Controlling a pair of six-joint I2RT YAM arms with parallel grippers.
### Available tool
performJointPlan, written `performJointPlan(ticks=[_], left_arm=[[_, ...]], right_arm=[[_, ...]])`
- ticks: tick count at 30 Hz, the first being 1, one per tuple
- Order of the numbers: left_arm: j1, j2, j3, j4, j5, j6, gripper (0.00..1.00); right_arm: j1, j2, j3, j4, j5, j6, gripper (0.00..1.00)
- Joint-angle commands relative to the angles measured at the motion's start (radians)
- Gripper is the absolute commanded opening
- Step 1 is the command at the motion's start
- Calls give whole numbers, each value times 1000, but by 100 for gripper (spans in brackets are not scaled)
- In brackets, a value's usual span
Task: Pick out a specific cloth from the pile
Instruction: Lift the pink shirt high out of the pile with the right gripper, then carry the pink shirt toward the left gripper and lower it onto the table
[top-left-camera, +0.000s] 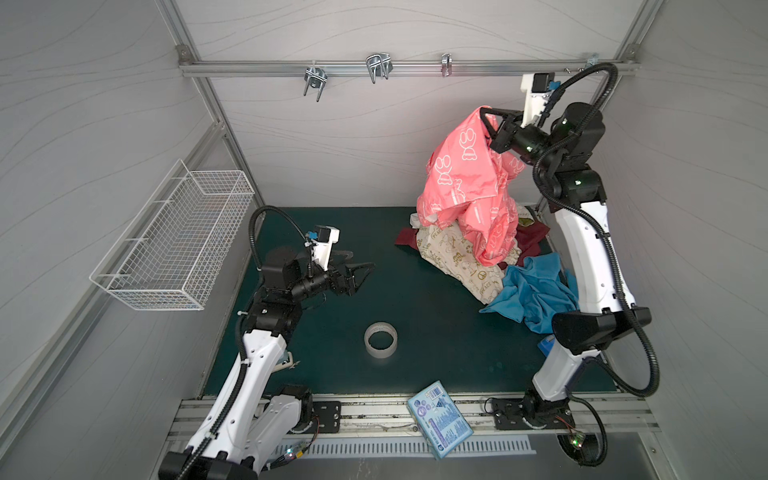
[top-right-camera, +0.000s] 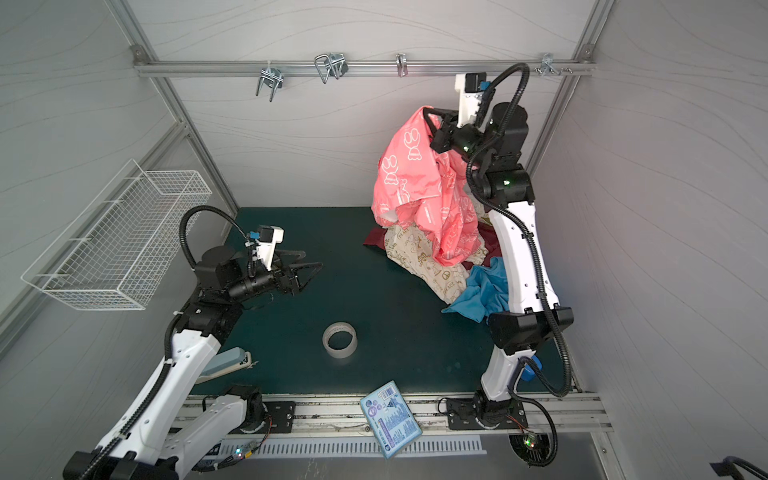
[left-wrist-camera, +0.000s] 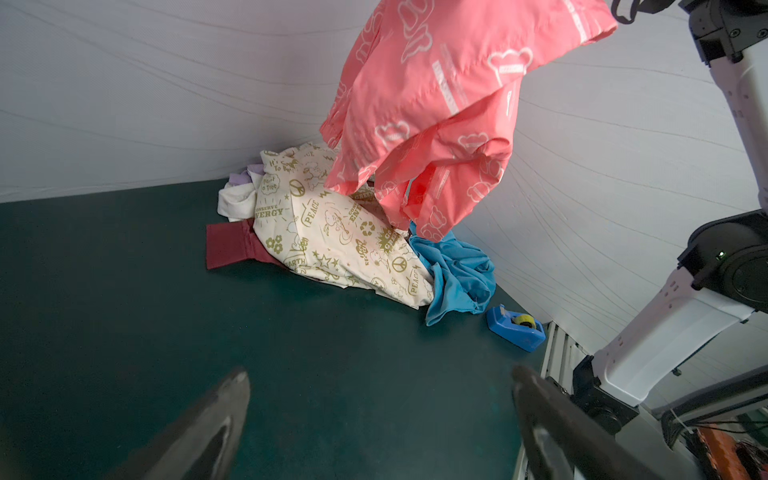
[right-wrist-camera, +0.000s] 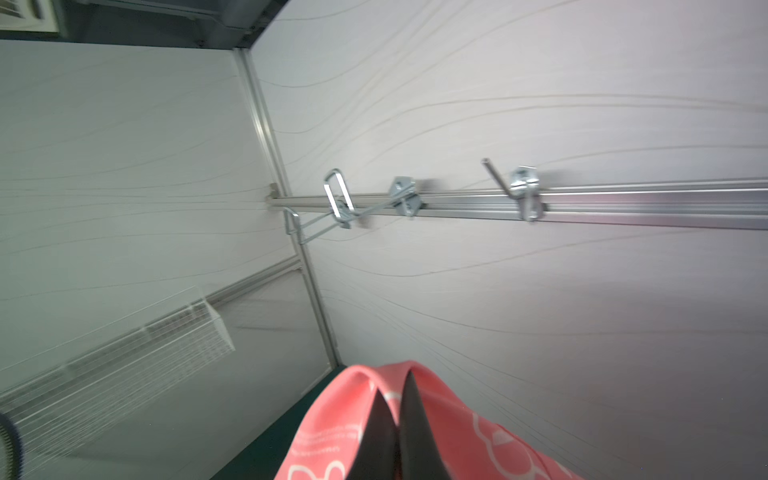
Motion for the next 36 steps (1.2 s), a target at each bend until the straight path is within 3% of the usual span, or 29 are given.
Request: performJointPlan(ticks=[1, 10, 20, 24, 29, 36], left_arm=[[-2, -94, 47, -25, -61, 5, 99], [-3, -252, 71, -118, -147, 28, 99], [-3, -262, 64, -125, -151, 43, 99], [-2, -251, 56, -117, -153, 46, 99], [-3, -243, 47, -99, -145, 42, 99], [-3, -250, 37, -86, -135, 29, 99]], right_arm=[[94, 13, 67, 190, -89, 46, 0], [241, 243, 142, 356, -144, 214, 0], [268, 514, 179, 535, -178, 427, 0], [265, 505, 105, 506, -245, 406, 0], [275, 397, -141, 410, -323, 280, 0], [316, 276, -486, 262, -235, 34, 0]])
